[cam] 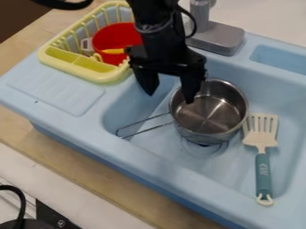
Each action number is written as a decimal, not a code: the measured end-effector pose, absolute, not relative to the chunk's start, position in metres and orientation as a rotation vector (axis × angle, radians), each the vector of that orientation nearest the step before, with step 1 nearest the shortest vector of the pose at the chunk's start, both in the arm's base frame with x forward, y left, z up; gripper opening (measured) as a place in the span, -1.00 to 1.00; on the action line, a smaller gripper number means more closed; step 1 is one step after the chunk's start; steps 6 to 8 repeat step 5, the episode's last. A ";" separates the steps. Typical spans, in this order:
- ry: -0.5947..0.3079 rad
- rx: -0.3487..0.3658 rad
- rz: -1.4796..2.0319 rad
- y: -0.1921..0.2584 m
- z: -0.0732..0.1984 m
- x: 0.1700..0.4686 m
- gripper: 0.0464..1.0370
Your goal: Put the silver pot to the sink
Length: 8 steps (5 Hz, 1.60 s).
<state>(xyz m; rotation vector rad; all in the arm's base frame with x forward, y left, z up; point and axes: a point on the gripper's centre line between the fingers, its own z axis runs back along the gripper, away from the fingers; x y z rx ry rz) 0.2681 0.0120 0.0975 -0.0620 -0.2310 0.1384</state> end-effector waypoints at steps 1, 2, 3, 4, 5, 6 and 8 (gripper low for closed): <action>-0.248 0.005 0.060 0.013 0.113 0.269 0.92; -0.250 0.014 0.011 0.009 0.124 0.273 0.92; -0.272 -0.004 -0.049 -0.004 0.134 0.280 0.92; -0.296 -0.001 -0.111 -0.015 0.145 0.286 0.92; -0.315 -0.012 -0.177 -0.028 0.152 0.297 0.92; -0.315 -0.012 -0.177 -0.028 0.152 0.297 0.92; -0.315 -0.012 -0.177 -0.028 0.152 0.297 0.92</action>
